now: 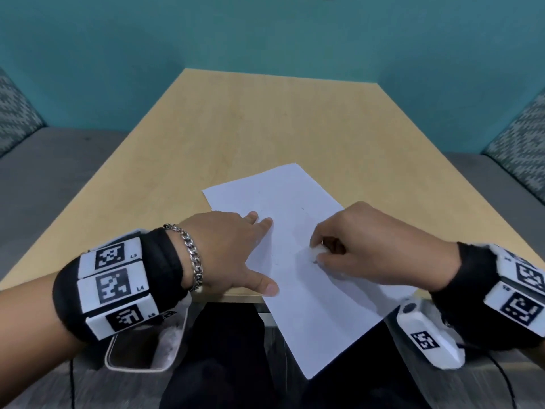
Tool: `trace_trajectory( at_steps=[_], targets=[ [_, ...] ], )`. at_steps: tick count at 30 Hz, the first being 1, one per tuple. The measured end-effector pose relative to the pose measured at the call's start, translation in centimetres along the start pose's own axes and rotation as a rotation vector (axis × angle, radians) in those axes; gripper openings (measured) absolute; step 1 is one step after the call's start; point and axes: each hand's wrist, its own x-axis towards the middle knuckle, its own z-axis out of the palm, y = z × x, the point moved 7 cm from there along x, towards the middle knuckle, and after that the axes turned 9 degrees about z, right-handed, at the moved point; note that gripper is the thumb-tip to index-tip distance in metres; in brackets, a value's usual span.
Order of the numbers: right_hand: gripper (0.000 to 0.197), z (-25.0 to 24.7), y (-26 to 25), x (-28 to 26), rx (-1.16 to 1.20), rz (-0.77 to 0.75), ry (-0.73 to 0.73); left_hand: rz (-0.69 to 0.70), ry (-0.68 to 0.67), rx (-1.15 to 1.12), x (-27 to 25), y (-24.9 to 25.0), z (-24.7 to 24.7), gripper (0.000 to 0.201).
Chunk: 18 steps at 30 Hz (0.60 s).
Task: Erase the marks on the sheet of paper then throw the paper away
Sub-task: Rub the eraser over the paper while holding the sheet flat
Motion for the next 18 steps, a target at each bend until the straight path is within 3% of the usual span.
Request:
trace_trajectory(
  at_steps=[8, 12, 18],
  targets=[
    [0.015, 1.4, -1.0, -1.9, -0.020, 0.024, -0.060, 0.055, -0.054, -0.012, 1.3, 0.4, -0.5, 0.122],
    [0.015, 1.0, -2.3, -0.2, -0.057, -0.040, -0.045, 0.035, -0.049, -0.014, 0.9, 0.2, -0.4, 0.123],
    [0.013, 0.7, -1.8, 2.1, -0.161, -0.005, -0.018, -0.002, -0.092, 0.035, 0.8, 0.3, -0.4, 0.126]
  ],
)
